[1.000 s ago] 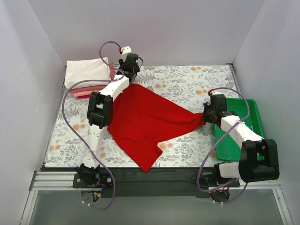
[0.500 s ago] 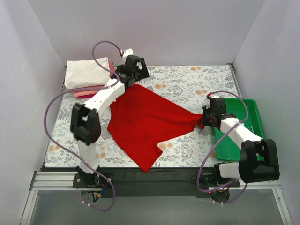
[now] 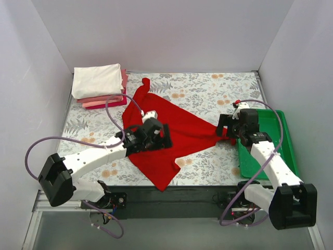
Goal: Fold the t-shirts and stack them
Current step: Flatten the tshirt out
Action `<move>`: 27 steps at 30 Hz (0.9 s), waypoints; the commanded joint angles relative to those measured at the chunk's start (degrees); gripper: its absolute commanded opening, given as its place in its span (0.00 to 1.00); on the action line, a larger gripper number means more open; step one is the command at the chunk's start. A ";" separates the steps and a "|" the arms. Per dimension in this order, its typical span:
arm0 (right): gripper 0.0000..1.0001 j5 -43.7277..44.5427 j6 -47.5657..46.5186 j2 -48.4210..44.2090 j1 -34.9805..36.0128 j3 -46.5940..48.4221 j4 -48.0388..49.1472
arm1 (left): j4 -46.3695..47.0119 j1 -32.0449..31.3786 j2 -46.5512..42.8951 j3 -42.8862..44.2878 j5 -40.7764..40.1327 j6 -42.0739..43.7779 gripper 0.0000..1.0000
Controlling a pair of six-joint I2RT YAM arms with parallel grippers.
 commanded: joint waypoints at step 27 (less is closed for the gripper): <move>0.98 -0.42 1.27 -15.54 0.10 -4.03 -2.00 | -15.35 -28.30 9.35 -8.90 -0.42 -29.58 0.67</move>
